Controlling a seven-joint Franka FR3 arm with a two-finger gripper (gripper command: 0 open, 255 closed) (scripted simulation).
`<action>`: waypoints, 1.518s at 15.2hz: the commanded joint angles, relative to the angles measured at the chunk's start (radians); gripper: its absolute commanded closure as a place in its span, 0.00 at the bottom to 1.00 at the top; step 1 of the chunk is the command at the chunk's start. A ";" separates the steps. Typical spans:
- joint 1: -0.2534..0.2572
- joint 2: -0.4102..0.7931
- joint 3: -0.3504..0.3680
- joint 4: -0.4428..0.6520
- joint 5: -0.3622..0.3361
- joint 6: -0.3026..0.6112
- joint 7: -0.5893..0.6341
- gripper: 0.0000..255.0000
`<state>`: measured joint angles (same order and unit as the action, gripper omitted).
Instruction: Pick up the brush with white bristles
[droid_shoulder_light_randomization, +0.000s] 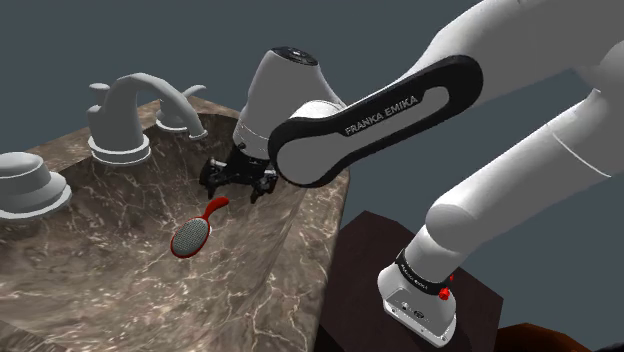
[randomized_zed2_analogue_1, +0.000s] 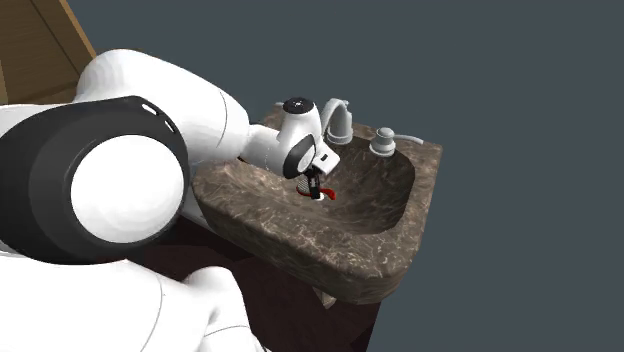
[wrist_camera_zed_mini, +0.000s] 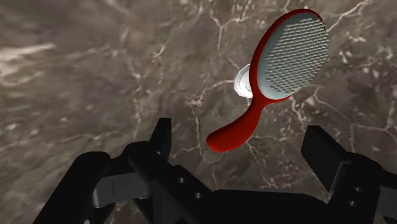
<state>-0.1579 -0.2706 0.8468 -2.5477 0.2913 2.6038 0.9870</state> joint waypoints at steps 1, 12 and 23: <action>-0.091 0.109 0.103 0.040 -0.125 0.066 0.151 0.00; -0.018 0.571 0.008 0.223 -0.984 0.118 0.915 0.00; 0.024 0.605 -0.043 0.229 -1.048 0.136 0.965 1.00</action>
<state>-0.1347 0.3319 0.8056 -2.3186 -0.7559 2.7397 1.9512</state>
